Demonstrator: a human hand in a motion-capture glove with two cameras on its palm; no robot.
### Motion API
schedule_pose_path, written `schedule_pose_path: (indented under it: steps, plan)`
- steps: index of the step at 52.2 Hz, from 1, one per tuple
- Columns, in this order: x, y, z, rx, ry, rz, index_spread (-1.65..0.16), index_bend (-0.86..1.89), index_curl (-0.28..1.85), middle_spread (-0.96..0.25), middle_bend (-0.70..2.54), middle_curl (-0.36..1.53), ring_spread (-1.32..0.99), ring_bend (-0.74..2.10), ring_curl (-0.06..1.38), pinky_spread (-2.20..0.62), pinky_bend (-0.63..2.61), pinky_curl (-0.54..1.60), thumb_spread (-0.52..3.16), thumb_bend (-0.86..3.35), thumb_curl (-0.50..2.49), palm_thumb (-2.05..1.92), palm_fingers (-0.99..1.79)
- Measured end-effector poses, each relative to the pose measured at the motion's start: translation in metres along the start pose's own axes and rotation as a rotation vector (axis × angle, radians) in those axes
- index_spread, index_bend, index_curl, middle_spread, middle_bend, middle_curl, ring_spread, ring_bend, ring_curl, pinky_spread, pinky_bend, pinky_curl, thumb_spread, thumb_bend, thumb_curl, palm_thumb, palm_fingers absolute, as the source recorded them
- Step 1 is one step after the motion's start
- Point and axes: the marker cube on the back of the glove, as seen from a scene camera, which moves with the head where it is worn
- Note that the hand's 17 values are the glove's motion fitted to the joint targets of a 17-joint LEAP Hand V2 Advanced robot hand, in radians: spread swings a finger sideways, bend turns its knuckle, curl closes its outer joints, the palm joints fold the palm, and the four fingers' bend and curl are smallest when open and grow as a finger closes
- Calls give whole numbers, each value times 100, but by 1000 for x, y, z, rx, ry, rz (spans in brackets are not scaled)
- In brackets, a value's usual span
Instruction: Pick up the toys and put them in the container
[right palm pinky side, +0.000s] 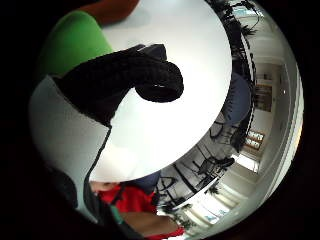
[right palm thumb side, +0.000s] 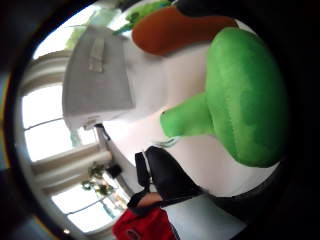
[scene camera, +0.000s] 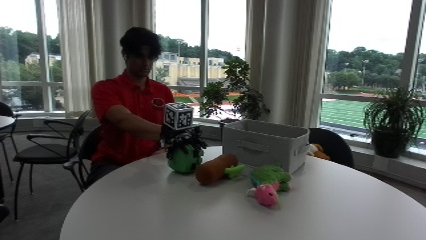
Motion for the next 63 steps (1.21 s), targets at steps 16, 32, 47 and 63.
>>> schedule_pose_path:
  steps: [16,32,47,63]
  plan:
    - [8,-20,21,-61,56,-9,-41,17,29,-12,18,22,-3,28,25,9,121,46,98,-4,28,-3,-2]
    - [2,-36,30,-161,309,-18,-42,14,29,-13,18,25,-2,42,29,2,127,43,103,-1,32,10,10]
    - [12,-45,31,-11,213,-29,-42,15,25,-20,26,29,-20,81,37,-20,126,38,114,3,37,24,45]
    - [10,-37,20,107,135,-67,-42,26,34,-36,49,43,-41,90,42,-33,112,36,93,14,56,60,88]
